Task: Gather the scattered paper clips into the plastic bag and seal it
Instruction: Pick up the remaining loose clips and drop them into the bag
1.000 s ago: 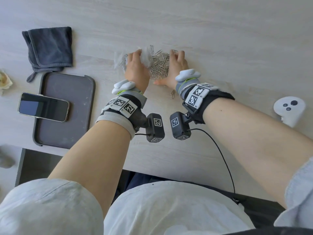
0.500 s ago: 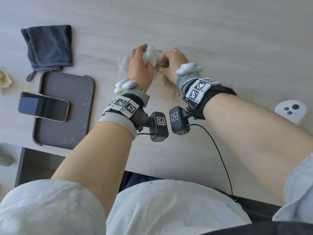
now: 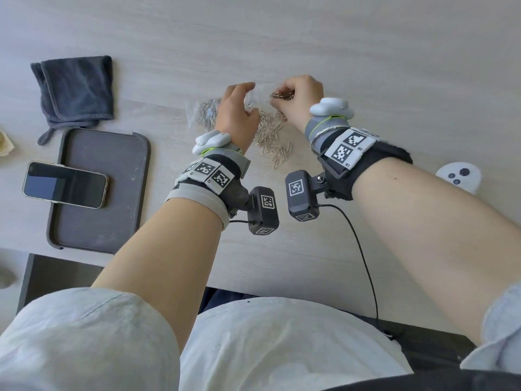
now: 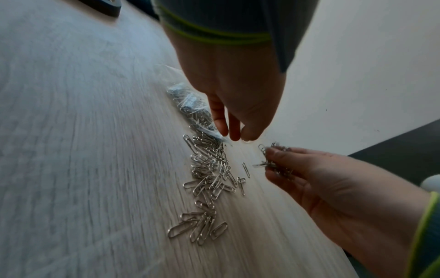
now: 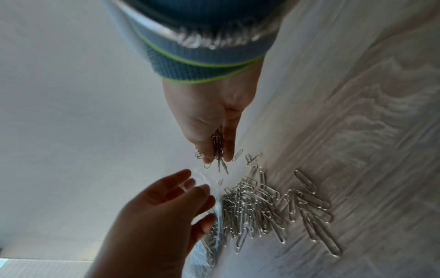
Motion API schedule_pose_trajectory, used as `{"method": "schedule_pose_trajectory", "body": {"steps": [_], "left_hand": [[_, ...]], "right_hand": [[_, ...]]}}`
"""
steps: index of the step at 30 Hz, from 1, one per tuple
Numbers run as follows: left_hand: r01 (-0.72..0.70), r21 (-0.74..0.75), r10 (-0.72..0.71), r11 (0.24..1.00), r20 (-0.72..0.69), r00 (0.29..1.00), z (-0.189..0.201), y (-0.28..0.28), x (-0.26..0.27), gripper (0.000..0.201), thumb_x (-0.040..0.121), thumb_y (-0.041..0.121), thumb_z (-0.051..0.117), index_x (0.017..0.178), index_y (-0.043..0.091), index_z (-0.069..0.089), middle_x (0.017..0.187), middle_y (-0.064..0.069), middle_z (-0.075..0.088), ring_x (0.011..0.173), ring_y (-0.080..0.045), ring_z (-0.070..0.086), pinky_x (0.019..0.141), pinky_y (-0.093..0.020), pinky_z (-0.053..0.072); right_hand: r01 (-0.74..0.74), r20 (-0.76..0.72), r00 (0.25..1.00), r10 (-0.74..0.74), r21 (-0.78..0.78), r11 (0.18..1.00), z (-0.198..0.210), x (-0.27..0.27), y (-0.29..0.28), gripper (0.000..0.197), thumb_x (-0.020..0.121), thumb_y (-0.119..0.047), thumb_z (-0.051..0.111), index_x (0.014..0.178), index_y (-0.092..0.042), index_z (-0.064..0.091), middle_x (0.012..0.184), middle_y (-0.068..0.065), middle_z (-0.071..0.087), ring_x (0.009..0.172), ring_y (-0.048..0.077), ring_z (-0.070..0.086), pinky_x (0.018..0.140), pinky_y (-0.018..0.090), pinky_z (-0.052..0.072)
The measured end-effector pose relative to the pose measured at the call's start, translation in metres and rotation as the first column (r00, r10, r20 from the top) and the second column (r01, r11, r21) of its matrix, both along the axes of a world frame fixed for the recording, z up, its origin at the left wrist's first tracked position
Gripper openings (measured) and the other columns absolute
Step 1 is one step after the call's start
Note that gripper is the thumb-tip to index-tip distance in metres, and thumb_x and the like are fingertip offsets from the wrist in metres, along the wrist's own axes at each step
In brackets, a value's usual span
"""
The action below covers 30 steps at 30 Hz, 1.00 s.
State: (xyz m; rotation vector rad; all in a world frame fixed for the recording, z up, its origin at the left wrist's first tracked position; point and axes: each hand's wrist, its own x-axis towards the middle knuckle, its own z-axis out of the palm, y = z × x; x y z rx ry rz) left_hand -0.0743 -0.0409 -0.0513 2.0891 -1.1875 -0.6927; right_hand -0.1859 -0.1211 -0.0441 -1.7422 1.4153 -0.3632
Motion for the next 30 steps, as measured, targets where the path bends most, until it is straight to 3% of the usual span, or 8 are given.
{"method": "schedule_pose_trajectory", "body": {"steps": [3, 5, 8, 11, 13, 18, 22, 30], "left_hand": [[0.014, 0.031, -0.014, 0.999, -0.020, 1.000, 0.002, -0.005, -0.004, 0.046, 0.080, 0.005, 0.053, 0.125, 0.012, 0.050, 0.130, -0.006, 0.051, 0.072, -0.016, 0.055, 0.075, -0.022, 0.044], [0.027, 0.052, -0.026, 0.998, -0.011, 1.000, 0.002, -0.007, -0.005, 0.046, 0.079, 0.004, 0.054, 0.125, 0.011, 0.049, 0.128, -0.008, 0.051, 0.087, -0.024, 0.061, 0.079, -0.023, 0.044], [0.049, 0.065, -0.049, 0.997, 0.007, 0.999, 0.000, -0.009, -0.006, 0.045, 0.078, 0.006, 0.057, 0.122, 0.008, 0.051, 0.123, -0.010, 0.054, 0.098, -0.030, 0.060, 0.081, -0.024, 0.041], [0.048, 0.063, -0.048, 0.997, 0.005, 0.999, -0.001, -0.010, -0.006, 0.043, 0.076, 0.006, 0.062, 0.118, 0.007, 0.053, 0.119, -0.011, 0.055, 0.097, -0.031, 0.060, 0.077, -0.022, 0.039], [0.039, 0.058, -0.039, 0.998, -0.002, 0.999, -0.002, -0.010, -0.006, 0.043, 0.075, 0.003, 0.061, 0.118, 0.008, 0.054, 0.118, -0.012, 0.056, 0.096, -0.031, 0.060, 0.075, -0.019, 0.038], [0.045, 0.059, -0.045, 0.997, -0.004, 0.999, 0.001, -0.011, -0.005, 0.043, 0.076, 0.004, 0.059, 0.118, 0.007, 0.054, 0.118, -0.013, 0.056, 0.095, -0.032, 0.060, 0.079, -0.026, 0.042], [0.026, 0.072, -0.026, 0.997, 0.001, 1.000, 0.001, -0.014, -0.004, 0.043, 0.078, 0.008, 0.060, 0.120, 0.006, 0.052, 0.119, -0.013, 0.056, 0.097, -0.030, 0.060, 0.082, -0.024, 0.040], [0.037, 0.089, -0.038, 0.995, 0.017, 0.999, 0.006, -0.013, -0.004, 0.045, 0.082, 0.013, 0.060, 0.125, 0.008, 0.049, 0.123, -0.012, 0.053, 0.102, -0.030, 0.059, 0.089, -0.029, 0.042]], "right_hand": [[0.077, 0.113, 0.991, -0.079, 0.016, 0.997, 0.007, 0.000, -0.002, 0.012, 0.075, -0.015, 0.074, 0.086, -0.011, 0.072, 0.077, 0.000, 0.066, 0.044, 0.001, 0.058, 0.048, 0.019, 0.053], [0.105, 0.176, 0.978, -0.111, 0.044, 0.993, 0.011, 0.005, -0.002, 0.013, 0.074, -0.012, 0.075, 0.086, -0.009, 0.072, 0.078, 0.001, 0.066, 0.037, -0.003, 0.055, 0.041, 0.015, 0.049], [0.096, 0.190, 0.976, -0.103, 0.049, 0.994, 0.012, 0.013, -0.001, 0.015, 0.074, -0.013, 0.076, 0.087, -0.008, 0.071, 0.085, 0.005, 0.070, 0.042, -0.001, 0.058, 0.044, 0.017, 0.051], [0.047, 0.134, 0.990, -0.052, 0.045, 0.998, 0.012, 0.017, 0.000, 0.015, 0.073, -0.017, 0.076, 0.087, -0.012, 0.073, 0.087, 0.003, 0.072, 0.066, 0.010, 0.066, 0.066, 0.026, 0.058], [0.007, 0.101, 0.995, -0.011, 0.044, 0.999, 0.011, 0.017, 0.001, 0.016, 0.075, -0.020, 0.075, 0.089, -0.014, 0.073, 0.088, 0.001, 0.072, 0.077, 0.011, 0.065, 0.076, 0.024, 0.055], [0.029, 0.114, 0.993, -0.042, 0.118, 0.993, 0.014, 0.018, 0.003, 0.017, 0.075, -0.021, 0.075, 0.091, -0.015, 0.072, 0.087, 0.003, 0.071, 0.074, 0.021, 0.070, 0.072, 0.034, 0.060], [0.050, 0.119, 0.991, -0.064, 0.116, 0.992, 0.022, 0.018, 0.002, 0.017, 0.085, -0.012, 0.060, 0.098, -0.011, 0.070, 0.090, 0.009, 0.069, 0.067, 0.022, 0.070, 0.051, 0.019, 0.055], [0.090, 0.119, 0.987, -0.105, 0.130, 0.987, 0.031, 0.014, 0.004, 0.035, 0.085, -0.003, 0.043, 0.111, -0.011, 0.065, 0.104, 0.014, 0.068, 0.063, 0.023, 0.070, 0.061, 0.032, 0.061]]}}
